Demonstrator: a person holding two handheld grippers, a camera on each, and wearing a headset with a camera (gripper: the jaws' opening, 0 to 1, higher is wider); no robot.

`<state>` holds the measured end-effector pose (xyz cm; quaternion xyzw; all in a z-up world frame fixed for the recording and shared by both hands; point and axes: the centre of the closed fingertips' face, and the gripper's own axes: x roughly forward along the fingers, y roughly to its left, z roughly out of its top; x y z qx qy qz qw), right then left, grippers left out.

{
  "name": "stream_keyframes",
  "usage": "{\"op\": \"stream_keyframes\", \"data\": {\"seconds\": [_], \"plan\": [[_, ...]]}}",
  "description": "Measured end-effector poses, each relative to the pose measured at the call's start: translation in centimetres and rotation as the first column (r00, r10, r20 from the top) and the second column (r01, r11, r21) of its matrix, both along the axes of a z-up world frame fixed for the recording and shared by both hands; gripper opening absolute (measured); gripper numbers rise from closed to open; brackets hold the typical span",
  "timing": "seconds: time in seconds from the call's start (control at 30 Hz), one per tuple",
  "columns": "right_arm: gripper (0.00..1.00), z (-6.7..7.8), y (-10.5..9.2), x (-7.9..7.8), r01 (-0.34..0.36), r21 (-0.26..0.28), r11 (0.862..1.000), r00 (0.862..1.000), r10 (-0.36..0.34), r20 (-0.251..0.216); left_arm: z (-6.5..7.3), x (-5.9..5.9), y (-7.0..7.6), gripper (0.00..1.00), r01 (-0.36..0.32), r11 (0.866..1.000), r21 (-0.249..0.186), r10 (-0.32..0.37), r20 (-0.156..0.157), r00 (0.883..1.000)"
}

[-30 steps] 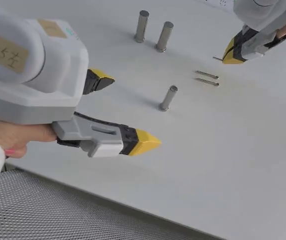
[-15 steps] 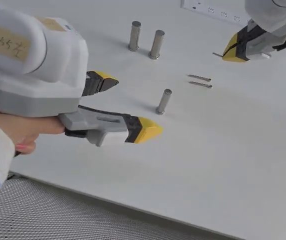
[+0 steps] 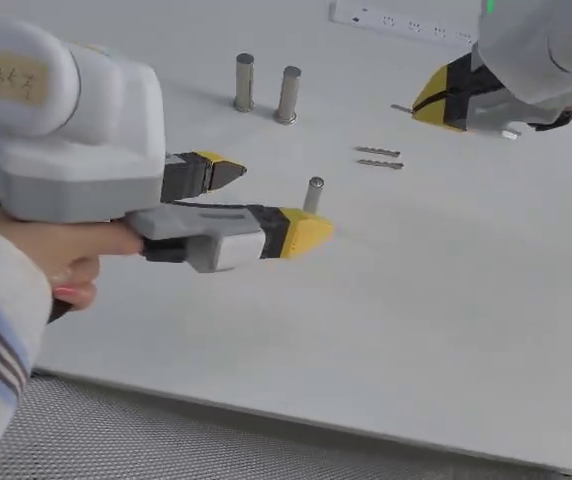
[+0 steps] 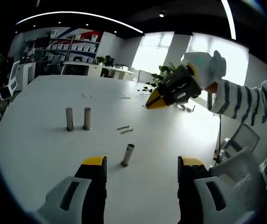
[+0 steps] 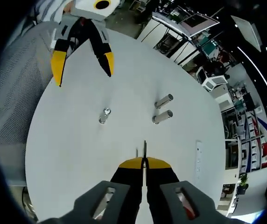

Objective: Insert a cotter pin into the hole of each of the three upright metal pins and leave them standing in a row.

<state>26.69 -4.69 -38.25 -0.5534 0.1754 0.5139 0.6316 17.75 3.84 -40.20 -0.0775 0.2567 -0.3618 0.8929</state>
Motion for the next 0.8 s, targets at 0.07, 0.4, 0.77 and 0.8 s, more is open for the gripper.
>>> {"op": "stream_keyframes", "data": {"seconds": [0.07, 0.4, 0.77, 0.8], "plan": [[0.00, 0.2, 0.2, -0.5, -0.007, 0.010, 1.000, 1.000, 0.007, 0.014, 0.2, 0.1, -0.3, 0.53, 0.000, 1.000, -0.011, 0.000, -0.002, 1.000], [0.00, 0.2, 0.8, -3.1, -0.051, 0.022, 0.998, 0.996, 0.049, 0.071, 2.0, 1.2, -1.9, 0.44, 0.026, 0.996, -0.089, -0.025, 0.009, 1.000], [0.00, -0.3, 1.4, -5.0, -0.086, 0.026, 0.996, 0.990, 0.083, 0.115, 2.6, 1.9, -3.5, 0.34, 0.051, 0.991, -0.126, -0.052, -0.004, 0.999], [0.00, -0.2, 1.5, -5.3, -0.083, 0.039, 0.996, 0.991, 0.078, 0.109, 2.6, 1.9, -3.7, 0.33, 0.055, 0.990, -0.131, -0.056, -0.007, 0.998]]}}
